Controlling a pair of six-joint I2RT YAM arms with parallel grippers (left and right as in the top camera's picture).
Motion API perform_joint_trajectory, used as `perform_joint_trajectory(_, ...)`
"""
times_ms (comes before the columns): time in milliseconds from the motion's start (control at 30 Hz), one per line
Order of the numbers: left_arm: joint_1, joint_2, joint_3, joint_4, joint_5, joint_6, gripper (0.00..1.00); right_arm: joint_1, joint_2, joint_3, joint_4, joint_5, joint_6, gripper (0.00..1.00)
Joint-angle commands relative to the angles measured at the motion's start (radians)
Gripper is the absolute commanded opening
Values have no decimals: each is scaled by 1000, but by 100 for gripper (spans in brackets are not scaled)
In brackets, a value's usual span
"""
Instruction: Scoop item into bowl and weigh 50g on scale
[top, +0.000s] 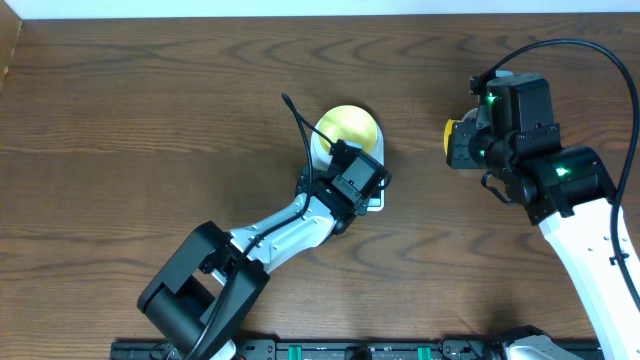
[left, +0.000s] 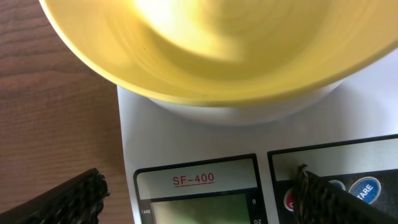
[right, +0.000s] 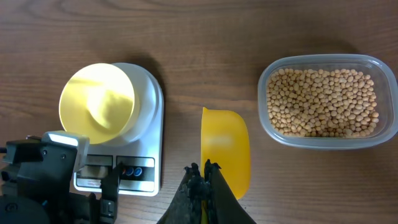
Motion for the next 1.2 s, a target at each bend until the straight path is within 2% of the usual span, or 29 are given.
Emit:
perform_joint_trajectory(0,0,28,0,-5,5,6,98,-3,-1,19,2,-2,-9,1)
perform_joint_trajectory(1167,0,32,-3,-35,23,6,98,-3,-1,19,-5,-3,-9,1)
